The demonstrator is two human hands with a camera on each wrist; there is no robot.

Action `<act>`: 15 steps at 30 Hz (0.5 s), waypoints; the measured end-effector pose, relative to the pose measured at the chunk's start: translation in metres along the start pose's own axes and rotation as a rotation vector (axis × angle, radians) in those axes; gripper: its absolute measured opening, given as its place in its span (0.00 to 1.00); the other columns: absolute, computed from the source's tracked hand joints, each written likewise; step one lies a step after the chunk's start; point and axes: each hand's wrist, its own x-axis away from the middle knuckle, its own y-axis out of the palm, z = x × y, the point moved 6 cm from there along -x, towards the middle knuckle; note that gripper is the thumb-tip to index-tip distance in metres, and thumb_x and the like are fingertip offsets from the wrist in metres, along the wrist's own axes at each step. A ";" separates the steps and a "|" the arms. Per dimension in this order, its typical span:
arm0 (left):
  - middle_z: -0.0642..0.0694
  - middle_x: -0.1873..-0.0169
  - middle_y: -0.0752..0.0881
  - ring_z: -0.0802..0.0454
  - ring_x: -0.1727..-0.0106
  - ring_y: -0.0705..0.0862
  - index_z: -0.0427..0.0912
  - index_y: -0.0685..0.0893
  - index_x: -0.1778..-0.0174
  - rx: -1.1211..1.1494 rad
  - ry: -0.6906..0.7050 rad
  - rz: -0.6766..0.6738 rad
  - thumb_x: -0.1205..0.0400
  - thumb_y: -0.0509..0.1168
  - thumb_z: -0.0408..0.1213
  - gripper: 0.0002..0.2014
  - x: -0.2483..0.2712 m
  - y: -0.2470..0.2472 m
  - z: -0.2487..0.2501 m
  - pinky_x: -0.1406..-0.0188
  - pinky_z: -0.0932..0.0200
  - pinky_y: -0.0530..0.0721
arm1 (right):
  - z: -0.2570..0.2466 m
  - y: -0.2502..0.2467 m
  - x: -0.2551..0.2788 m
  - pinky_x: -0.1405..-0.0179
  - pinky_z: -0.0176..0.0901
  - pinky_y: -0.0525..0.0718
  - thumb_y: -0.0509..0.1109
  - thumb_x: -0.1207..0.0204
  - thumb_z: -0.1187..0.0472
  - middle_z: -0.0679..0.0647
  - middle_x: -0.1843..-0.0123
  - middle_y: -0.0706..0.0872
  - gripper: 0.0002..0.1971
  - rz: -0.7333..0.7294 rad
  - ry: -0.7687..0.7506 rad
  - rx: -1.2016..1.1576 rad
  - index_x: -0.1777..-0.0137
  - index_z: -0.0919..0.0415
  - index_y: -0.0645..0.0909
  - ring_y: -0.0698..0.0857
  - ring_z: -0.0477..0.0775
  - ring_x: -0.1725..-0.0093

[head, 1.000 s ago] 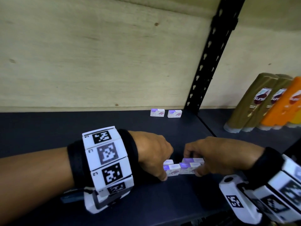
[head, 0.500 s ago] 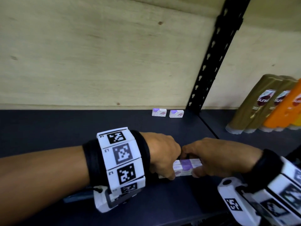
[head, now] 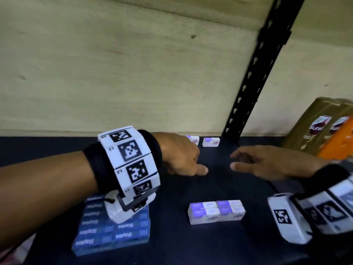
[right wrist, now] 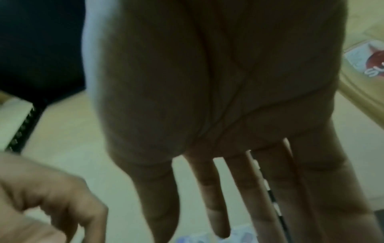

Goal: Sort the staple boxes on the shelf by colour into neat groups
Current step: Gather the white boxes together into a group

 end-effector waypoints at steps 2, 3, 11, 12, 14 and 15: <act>0.48 0.46 0.86 0.48 0.47 0.83 0.45 0.82 0.39 -0.042 -0.044 0.029 0.14 0.53 0.61 0.24 -0.009 -0.006 -0.013 0.57 0.56 0.78 | 0.007 0.005 -0.013 0.31 0.44 0.75 0.62 0.20 0.35 0.45 0.31 0.82 0.26 -0.032 0.074 0.087 0.25 0.42 0.71 0.81 0.47 0.37; 0.48 0.46 0.84 0.47 0.47 0.82 0.45 0.80 0.36 -0.046 -0.066 0.031 0.14 0.54 0.59 0.23 -0.013 -0.007 -0.019 0.53 0.54 0.80 | 0.009 0.008 -0.018 0.29 0.45 0.74 0.62 0.19 0.36 0.47 0.28 0.80 0.27 -0.059 0.097 0.115 0.23 0.43 0.69 0.80 0.48 0.35; 0.50 0.65 0.72 0.51 0.66 0.73 0.42 0.56 0.19 0.031 -0.152 0.052 0.12 0.57 0.47 0.28 -0.058 -0.014 -0.049 0.60 0.53 0.74 | 0.004 -0.003 -0.064 0.29 0.49 0.76 0.67 0.18 0.45 0.50 0.28 0.81 0.34 -0.098 0.087 0.052 0.16 0.42 0.55 0.81 0.54 0.32; 0.50 0.66 0.73 0.52 0.67 0.73 0.42 0.56 0.19 0.034 -0.155 0.058 0.12 0.57 0.46 0.28 -0.064 -0.016 -0.052 0.60 0.53 0.74 | 0.003 -0.005 -0.071 0.28 0.50 0.75 0.67 0.18 0.46 0.52 0.26 0.79 0.36 -0.096 0.085 0.051 0.15 0.42 0.53 0.80 0.55 0.30; 0.50 0.64 0.74 0.52 0.66 0.75 0.41 0.57 0.20 0.035 -0.157 0.057 0.12 0.58 0.45 0.27 -0.074 -0.019 -0.057 0.60 0.53 0.75 | 0.000 -0.009 -0.085 0.28 0.50 0.74 0.68 0.18 0.47 0.54 0.24 0.78 0.38 -0.081 0.086 0.059 0.14 0.45 0.51 0.79 0.57 0.28; 0.50 0.61 0.75 0.50 0.64 0.76 0.40 0.59 0.20 0.028 -0.155 0.057 0.12 0.58 0.45 0.27 -0.078 -0.020 -0.059 0.59 0.53 0.75 | -0.001 -0.011 -0.092 0.28 0.49 0.75 0.68 0.18 0.47 0.54 0.24 0.78 0.37 -0.069 0.088 0.067 0.14 0.46 0.52 0.79 0.57 0.28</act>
